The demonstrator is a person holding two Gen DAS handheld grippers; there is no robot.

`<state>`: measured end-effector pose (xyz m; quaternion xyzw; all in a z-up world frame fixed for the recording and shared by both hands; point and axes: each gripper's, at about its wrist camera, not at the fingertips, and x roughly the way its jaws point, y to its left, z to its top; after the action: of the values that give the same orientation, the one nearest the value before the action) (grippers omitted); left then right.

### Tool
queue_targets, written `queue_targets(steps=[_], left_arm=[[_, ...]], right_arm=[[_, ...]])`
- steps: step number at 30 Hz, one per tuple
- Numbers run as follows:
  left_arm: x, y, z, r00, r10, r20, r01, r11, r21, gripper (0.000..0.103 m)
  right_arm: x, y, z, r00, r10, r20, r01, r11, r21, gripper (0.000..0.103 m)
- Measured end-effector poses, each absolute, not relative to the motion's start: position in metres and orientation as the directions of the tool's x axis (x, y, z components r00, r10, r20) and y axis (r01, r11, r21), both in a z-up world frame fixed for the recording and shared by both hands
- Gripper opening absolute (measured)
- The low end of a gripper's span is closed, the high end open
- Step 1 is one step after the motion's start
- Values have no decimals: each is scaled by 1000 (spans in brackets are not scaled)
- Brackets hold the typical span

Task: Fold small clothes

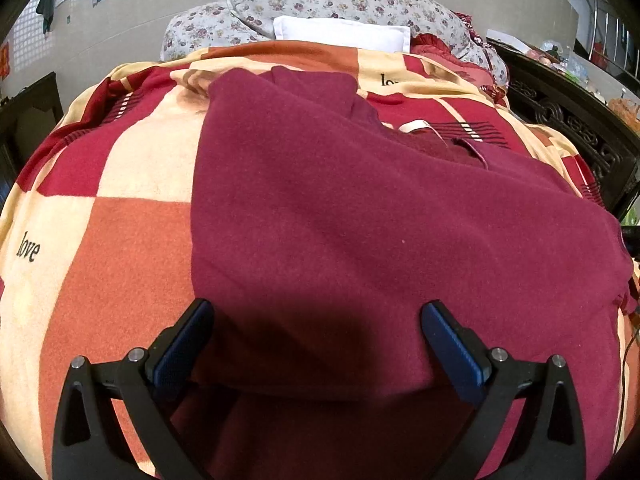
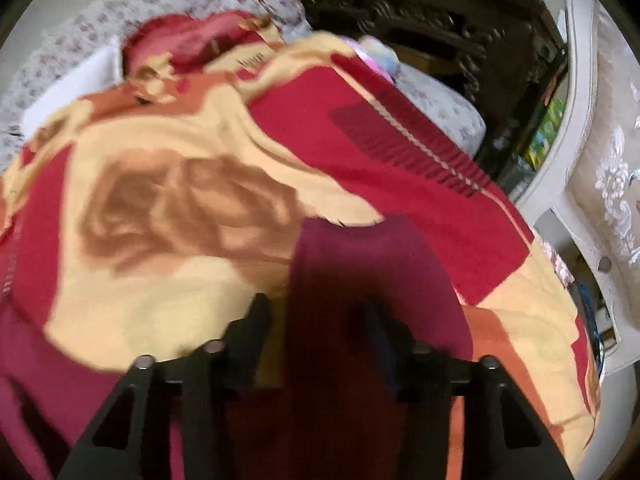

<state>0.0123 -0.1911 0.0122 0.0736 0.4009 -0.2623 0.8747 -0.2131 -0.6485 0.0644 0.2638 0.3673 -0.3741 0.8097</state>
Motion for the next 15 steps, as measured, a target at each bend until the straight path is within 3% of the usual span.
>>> queue_targets(steps=[2, 6, 11, 15], left_arm=[[12, -191, 12, 539, -401, -741, 518, 851, -84, 103], [12, -191, 12, 540, -401, -740, 518, 852, -83, 103], [13, -189, 13, 536, -417, -734, 520, 848, -102, 103], [14, -176, 25, 502, -527, -686, 532, 813, -235, 103]], right_arm=[[-219, -657, 61, 475, -396, -786, 803, 560, 203, 38], [-231, -653, 67, 528, -370, -765, 767, 594, 242, 10], [-254, -623, 100, 713, -280, -643, 623, 674, 398, 9], [-257, -566, 143, 821, -222, -527, 472, 782, 406, 9]])
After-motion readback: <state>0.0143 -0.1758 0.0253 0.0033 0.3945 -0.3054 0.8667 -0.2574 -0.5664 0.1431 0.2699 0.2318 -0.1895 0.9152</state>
